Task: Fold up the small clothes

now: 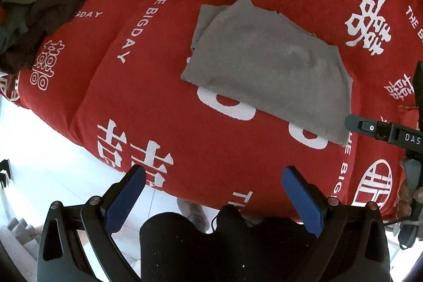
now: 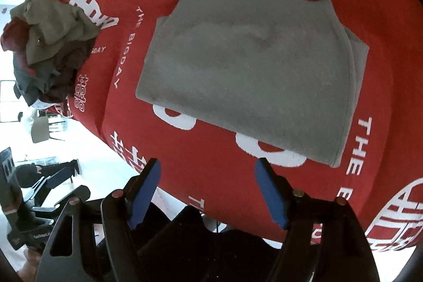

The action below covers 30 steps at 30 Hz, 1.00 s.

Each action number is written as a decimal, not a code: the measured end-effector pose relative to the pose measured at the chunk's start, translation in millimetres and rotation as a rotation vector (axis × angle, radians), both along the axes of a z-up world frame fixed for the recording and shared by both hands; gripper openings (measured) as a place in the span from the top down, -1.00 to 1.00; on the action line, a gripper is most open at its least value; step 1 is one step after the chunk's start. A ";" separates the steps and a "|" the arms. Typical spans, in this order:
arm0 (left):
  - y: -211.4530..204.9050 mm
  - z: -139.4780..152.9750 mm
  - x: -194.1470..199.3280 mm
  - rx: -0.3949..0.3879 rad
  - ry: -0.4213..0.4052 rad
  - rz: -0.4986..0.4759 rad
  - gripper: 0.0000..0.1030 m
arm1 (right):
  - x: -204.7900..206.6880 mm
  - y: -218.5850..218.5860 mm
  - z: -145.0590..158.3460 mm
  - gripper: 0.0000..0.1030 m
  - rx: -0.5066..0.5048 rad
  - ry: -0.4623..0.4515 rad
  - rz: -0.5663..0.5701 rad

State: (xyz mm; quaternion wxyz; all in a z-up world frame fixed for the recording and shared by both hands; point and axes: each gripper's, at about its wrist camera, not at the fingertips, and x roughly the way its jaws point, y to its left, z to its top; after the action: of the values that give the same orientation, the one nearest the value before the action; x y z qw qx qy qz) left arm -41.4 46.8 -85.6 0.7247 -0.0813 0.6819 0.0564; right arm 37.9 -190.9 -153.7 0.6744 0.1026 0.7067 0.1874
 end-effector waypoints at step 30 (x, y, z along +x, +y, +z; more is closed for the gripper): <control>-11.8 -18.6 14.7 0.062 0.059 -0.050 -1.00 | 1.8 -25.4 -5.2 -0.49 -0.037 -0.015 -0.037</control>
State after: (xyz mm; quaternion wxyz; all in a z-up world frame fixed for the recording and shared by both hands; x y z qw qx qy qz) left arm -26.7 35.0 -104.2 0.7075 -0.0402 0.7028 0.0619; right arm 39.6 -216.3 -158.9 0.6848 0.1019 0.7030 0.1625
